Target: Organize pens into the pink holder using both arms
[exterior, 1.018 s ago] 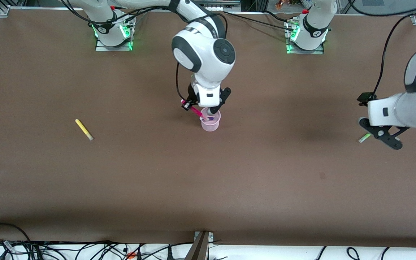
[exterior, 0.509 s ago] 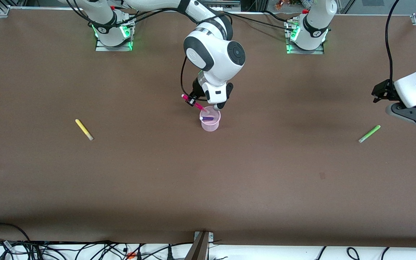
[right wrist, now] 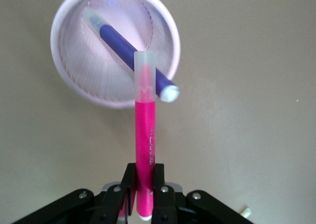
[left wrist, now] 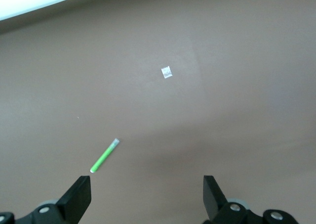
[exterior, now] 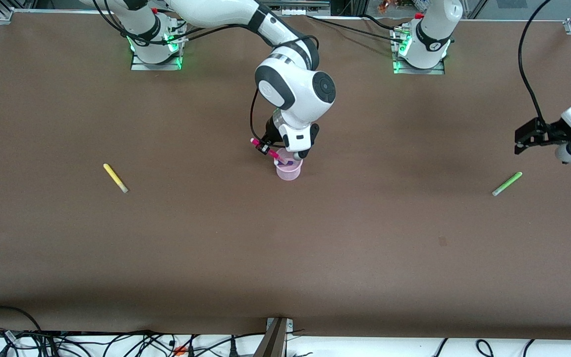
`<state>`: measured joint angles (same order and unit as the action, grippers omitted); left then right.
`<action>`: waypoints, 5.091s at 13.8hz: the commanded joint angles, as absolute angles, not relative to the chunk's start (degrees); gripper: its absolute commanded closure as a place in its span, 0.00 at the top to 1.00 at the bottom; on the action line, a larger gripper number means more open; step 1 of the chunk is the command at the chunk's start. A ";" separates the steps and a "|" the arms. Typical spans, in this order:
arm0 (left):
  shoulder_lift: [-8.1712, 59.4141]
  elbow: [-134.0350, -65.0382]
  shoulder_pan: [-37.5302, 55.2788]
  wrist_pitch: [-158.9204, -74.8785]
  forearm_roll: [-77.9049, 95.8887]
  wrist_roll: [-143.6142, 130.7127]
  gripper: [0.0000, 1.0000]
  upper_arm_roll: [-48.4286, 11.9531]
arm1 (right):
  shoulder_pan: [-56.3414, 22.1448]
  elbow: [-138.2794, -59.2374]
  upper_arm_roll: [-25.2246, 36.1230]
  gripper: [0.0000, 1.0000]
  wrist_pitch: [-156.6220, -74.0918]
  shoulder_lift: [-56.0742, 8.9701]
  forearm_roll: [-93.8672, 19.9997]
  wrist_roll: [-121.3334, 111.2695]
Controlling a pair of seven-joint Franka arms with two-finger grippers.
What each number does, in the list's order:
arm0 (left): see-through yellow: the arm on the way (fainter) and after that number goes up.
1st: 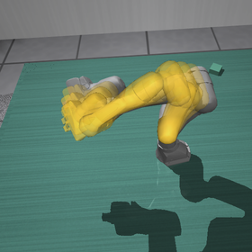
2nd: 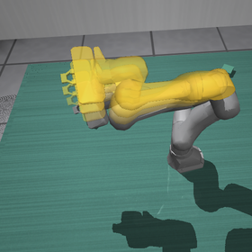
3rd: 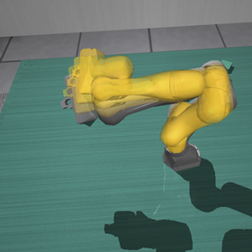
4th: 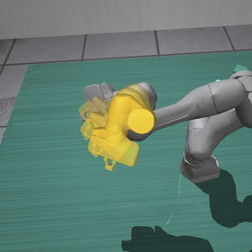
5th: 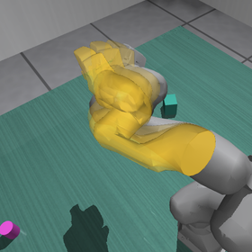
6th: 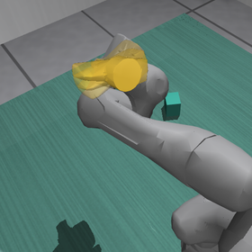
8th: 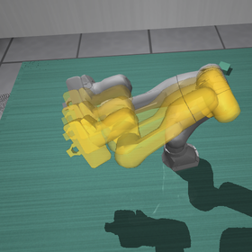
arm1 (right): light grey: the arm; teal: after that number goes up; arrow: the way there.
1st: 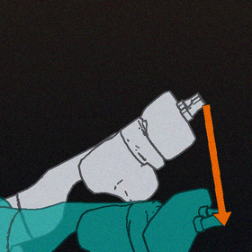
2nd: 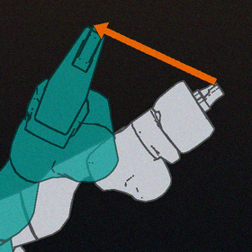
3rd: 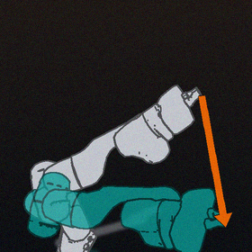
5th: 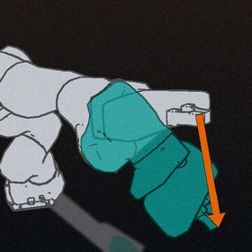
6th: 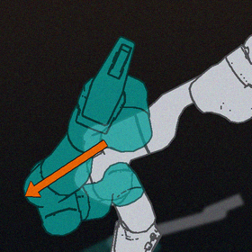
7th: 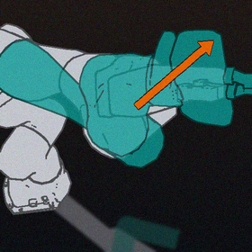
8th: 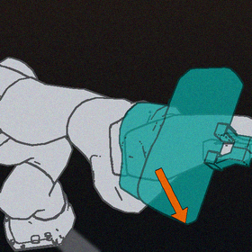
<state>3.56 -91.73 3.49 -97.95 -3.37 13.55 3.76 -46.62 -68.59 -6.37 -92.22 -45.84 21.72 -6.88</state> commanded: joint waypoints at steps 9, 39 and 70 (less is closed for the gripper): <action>0.62 -95.63 4.13 -99.32 -2.72 12.31 1.00 4.57 | -49.30 -63.81 -5.27 0.00 -92.11 -47.46 22.76 -6.42; 0.44 -95.36 4.83 -97.65 -4.40 12.66 1.00 3.25 | -28.40 -61.61 3.84 1.00 -64.70 -24.97 6.69 -7.38; 0.62 -94.66 4.92 -97.56 -4.39 12.22 1.00 2.20 | 2.17 -104.94 -2.70 0.93 -101.24 1.14 2.64 4.46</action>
